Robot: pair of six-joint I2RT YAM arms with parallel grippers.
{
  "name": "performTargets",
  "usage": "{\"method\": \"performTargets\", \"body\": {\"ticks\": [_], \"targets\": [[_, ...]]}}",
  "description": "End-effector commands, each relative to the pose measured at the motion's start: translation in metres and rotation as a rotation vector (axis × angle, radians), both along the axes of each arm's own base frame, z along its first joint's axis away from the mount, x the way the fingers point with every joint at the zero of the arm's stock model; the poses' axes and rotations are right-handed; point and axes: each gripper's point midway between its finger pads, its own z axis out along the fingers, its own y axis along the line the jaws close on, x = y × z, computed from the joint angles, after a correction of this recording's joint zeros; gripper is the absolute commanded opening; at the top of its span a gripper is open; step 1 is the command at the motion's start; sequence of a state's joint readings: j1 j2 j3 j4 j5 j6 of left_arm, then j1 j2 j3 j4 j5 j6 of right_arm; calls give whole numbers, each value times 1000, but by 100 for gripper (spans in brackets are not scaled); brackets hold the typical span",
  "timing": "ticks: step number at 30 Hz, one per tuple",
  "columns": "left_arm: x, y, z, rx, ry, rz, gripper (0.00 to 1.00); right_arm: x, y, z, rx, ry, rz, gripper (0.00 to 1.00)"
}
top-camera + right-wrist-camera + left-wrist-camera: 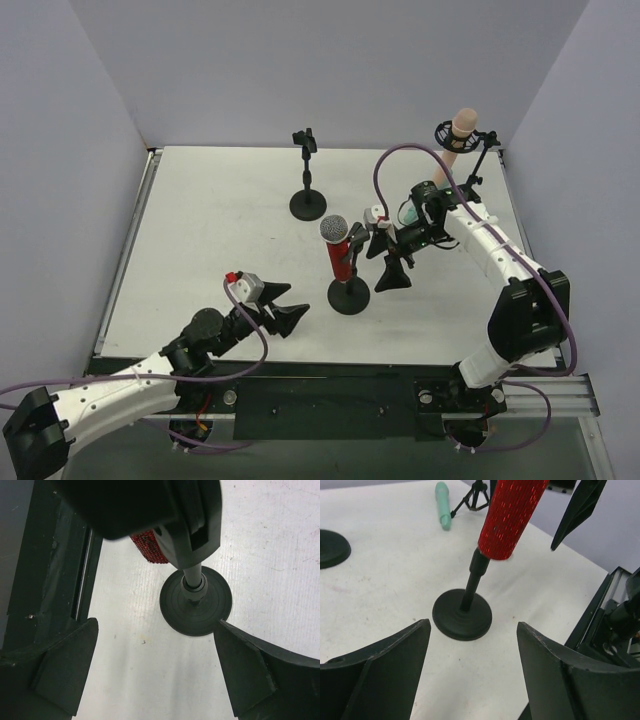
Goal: Attach the microphones to the stand
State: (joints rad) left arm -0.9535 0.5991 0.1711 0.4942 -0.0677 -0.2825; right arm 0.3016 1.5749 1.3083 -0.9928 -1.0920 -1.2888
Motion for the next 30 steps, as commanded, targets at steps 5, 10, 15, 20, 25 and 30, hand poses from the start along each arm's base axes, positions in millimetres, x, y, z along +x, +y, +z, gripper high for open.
{"method": "performTargets", "body": {"ticks": [5, 10, 15, 20, 25, 30], "targets": [[6, -20, -29, 97, -111, -47, 80, 13, 2, -6, -29, 61, -85, 92], [21, -51, -36, 158, -209, -71, 79, 33, -3, -4, -70, 82, -231, 95], [43, -87, -48, 146, -290, -68, 76, 28, -7, -1, -45, 100, -228, 96], [60, -113, -70, 126, -303, -50, 72, 25, -15, 4, -15, 99, -209, 96], [71, -127, -69, 119, -312, 8, 71, 19, -17, 9, 9, 101, -188, 96], [71, -135, -63, 93, -313, -8, 70, 17, -17, 11, 16, 103, -180, 96]]}}
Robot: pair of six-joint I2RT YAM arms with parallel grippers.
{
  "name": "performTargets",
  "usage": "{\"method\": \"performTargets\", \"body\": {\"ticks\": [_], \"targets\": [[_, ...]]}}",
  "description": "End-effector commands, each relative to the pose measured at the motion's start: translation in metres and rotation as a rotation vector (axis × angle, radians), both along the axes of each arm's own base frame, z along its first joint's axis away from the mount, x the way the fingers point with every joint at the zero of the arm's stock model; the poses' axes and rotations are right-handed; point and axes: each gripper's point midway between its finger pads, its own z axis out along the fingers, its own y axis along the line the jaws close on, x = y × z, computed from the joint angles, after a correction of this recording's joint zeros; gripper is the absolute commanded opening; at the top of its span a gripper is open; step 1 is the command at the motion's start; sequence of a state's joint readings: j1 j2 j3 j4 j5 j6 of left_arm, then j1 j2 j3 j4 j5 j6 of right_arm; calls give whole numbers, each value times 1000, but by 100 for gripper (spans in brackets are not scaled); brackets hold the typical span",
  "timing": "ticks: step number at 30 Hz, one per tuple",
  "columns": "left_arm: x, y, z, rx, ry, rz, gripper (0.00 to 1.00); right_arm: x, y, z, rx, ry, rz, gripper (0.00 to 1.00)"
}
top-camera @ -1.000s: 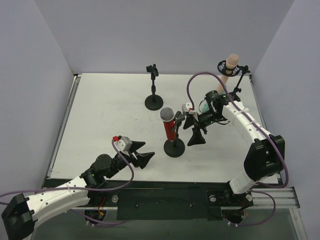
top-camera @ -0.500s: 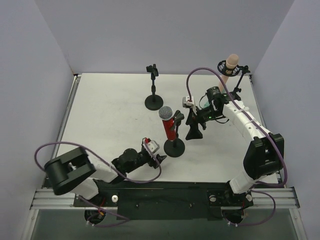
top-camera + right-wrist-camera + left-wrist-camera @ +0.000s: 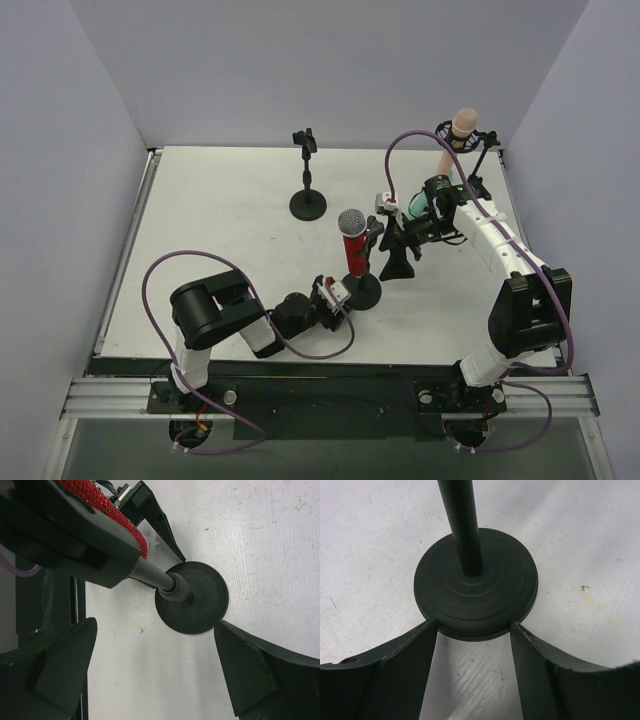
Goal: Attach the microphones to the stand
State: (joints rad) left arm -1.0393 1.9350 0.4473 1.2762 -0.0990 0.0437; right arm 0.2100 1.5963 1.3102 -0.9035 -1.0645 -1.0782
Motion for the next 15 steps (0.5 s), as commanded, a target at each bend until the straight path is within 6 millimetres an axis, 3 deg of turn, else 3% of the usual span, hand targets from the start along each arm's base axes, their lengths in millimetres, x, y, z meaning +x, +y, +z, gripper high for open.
{"method": "performTargets", "body": {"ticks": [1, 9, 15], "targets": [[11, -22, 102, -353, -195, -1, 70, -12, 4, 17, 55, 3, 32, 96], [0, -8, 140, -436, -213, -6, 72, -22, 3, 12, 71, -19, 100, 96], [-9, 26, 145, -454, -163, 54, 76, -8, -17, 19, -50, -67, 26, 95]]}}
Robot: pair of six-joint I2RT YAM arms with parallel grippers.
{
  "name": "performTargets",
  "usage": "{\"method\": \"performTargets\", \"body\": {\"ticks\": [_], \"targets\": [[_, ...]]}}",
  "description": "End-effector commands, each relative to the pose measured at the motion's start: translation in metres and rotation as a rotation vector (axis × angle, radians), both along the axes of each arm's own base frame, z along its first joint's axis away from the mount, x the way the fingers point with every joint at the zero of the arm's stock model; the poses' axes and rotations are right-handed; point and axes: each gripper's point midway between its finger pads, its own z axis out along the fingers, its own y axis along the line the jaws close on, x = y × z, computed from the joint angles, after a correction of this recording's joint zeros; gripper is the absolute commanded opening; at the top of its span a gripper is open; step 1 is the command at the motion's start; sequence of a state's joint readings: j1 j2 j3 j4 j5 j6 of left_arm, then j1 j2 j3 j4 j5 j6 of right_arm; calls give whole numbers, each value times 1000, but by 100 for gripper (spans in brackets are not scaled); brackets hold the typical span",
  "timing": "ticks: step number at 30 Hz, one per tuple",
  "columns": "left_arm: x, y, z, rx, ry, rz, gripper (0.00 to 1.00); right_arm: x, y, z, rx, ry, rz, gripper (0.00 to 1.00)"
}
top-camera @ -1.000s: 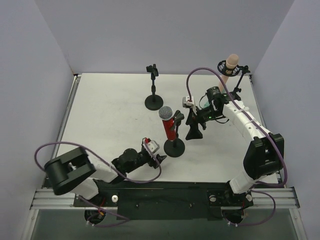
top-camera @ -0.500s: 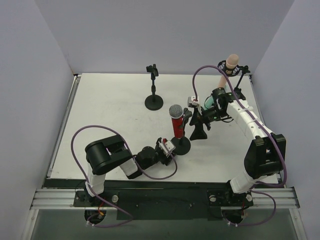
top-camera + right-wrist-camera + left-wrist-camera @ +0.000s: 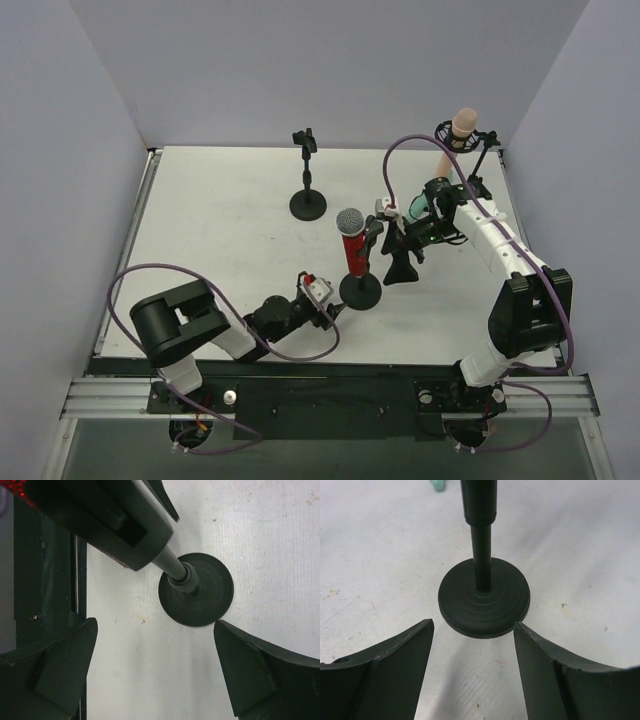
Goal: Attach the microphones to the stand
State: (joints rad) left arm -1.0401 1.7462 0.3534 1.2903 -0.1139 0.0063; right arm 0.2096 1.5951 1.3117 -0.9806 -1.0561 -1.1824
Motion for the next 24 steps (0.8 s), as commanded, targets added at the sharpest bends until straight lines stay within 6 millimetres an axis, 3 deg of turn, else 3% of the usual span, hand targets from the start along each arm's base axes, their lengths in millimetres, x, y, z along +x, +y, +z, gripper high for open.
{"method": "performTargets", "body": {"ticks": [1, 2, 3, 4, 5, 7, 11, 13, 14, 15, 16, 17, 18, 19, 20, 24], "targets": [[-2, 14, 94, -322, -123, 41, 76, 6, -15, 22, -40, -52, -63, 95], [-4, 20, 102, -339, -118, 50, 77, 9, -19, 26, -44, -65, -88, 95], [-4, 22, 96, -311, -98, 54, 77, 13, -21, 26, -59, -65, -126, 95], [-5, 27, 106, -334, -91, 64, 77, 16, -28, 27, -100, -90, -154, 95], [-6, 28, 93, -283, -52, 68, 78, 23, -31, 29, -111, -100, -207, 94], [-8, 32, 95, -254, -6, 72, 78, 30, -40, 33, -163, -147, -285, 94], [-14, 46, 115, -225, 34, 86, 79, 55, -80, 46, -331, -316, -560, 94], [-18, 60, 134, -251, 15, 94, 80, 58, -99, 54, -389, -403, -674, 95], [-20, 64, 132, -235, 25, 100, 80, 55, -100, 63, -356, -425, -702, 96], [-23, 71, 142, -260, 13, 103, 80, 48, -96, 68, -299, -419, -687, 96], [-24, 74, 137, -241, 23, 106, 80, 42, -88, 69, -249, -418, -640, 98], [-27, 79, 146, -259, 13, 108, 81, 28, -73, 68, -143, -392, -563, 99], [-28, 83, 140, -234, 27, 113, 81, 21, -62, 68, -85, -419, -473, 100], [-30, 87, 148, -255, 17, 113, 81, 6, -45, 64, 9, -397, -371, 100], [-32, 89, 143, -235, 28, 113, 81, 1, -40, 62, 28, -424, -300, 100], [-38, 98, 148, -260, 31, 116, 81, 6, -15, 60, 68, -409, -220, 100]]}}
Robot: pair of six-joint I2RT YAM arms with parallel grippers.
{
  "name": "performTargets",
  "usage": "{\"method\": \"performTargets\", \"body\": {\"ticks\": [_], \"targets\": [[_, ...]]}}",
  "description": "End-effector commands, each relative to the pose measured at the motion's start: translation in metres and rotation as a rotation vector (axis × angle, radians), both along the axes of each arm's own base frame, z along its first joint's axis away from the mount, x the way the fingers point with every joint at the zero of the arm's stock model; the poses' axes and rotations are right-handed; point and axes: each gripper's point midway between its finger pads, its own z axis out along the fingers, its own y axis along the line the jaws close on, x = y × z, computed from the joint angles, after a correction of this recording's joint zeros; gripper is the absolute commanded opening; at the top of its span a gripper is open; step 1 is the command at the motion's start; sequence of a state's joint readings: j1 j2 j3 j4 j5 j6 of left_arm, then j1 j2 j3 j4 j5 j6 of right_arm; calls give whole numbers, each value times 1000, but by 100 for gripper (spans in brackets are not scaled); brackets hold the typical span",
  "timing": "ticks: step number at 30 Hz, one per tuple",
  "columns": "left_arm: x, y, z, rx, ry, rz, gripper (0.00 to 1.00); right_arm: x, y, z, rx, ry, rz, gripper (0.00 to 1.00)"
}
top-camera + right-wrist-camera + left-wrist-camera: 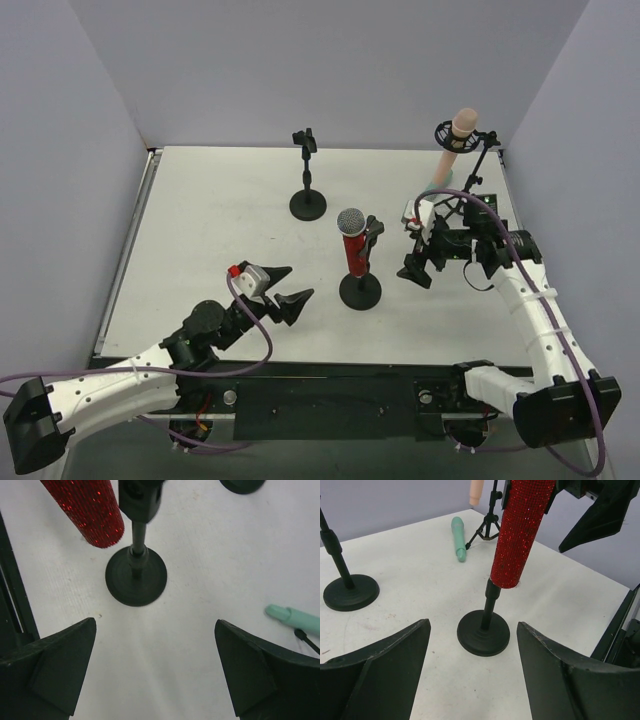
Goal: Attach the microphones to the stand
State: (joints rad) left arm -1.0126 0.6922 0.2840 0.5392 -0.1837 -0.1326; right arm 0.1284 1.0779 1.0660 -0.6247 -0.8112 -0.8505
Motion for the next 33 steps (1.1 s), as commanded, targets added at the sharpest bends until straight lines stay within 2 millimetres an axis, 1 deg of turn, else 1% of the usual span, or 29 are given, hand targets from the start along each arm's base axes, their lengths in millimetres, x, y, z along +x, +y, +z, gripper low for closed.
{"method": "performTargets", "body": {"ticks": [1, 2, 3, 6, 7, 8, 11, 14, 15, 17, 18, 19, 20, 21, 23, 29, 30, 31, 32, 33], "targets": [[-4, 10, -7, 17, 52, 14, 81, 2, 43, 6, 105, -25, 193, 100], [-4, 10, -7, 13, 53, 13, 81, 11, 48, 13, 141, -27, 156, 98], [-5, 11, -7, 4, 57, 12, 80, 23, 54, 16, 147, -48, 132, 94], [-6, 12, -7, -4, 63, 10, 80, 32, 62, 20, 187, -5, 95, 88], [-7, 12, -6, -6, 63, 8, 80, 40, 64, 21, 205, -11, 77, 86], [-7, 12, -7, -5, 65, 8, 80, 41, 66, 22, 228, 8, 63, 84], [-6, 12, -6, -3, 64, 10, 80, 49, 73, 24, 282, 7, 48, 82], [-7, 11, -7, 1, 65, 7, 80, 49, 81, 26, 340, 42, 64, 78], [-6, 11, -7, -2, 65, 7, 80, 49, 84, 30, 364, 45, 69, 76], [-7, 10, -8, 0, 68, 4, 80, 50, 89, 30, 391, 61, 75, 73], [-7, 10, -7, -1, 69, 2, 80, 48, 91, 26, 399, 77, 82, 72], [-7, 10, -7, -1, 69, 2, 80, 51, 93, 30, 415, 60, 83, 72], [-7, 10, -7, -2, 68, 2, 80, 49, 94, 24, 426, 76, 83, 71], [-7, 10, -7, -3, 67, 2, 80, 50, 95, 26, 445, 72, 77, 71], [-7, 10, -6, -5, 66, 2, 80, 47, 96, 20, 455, 83, 91, 72], [-6, 8, -7, -1, 63, 1, 80, 45, 90, 4, 450, 108, 89, 71], [-6, 8, -8, -1, 62, -1, 80, 49, 91, 3, 464, 93, 90, 71], [-6, 7, -8, 0, 63, -2, 80, 48, 95, 4, 488, 114, 83, 71], [-5, 6, -9, 3, 65, -2, 80, 53, 98, 6, 514, 85, 84, 69], [-6, 6, -9, 4, 66, -4, 80, 51, 102, 2, 538, 119, 73, 69]]}}
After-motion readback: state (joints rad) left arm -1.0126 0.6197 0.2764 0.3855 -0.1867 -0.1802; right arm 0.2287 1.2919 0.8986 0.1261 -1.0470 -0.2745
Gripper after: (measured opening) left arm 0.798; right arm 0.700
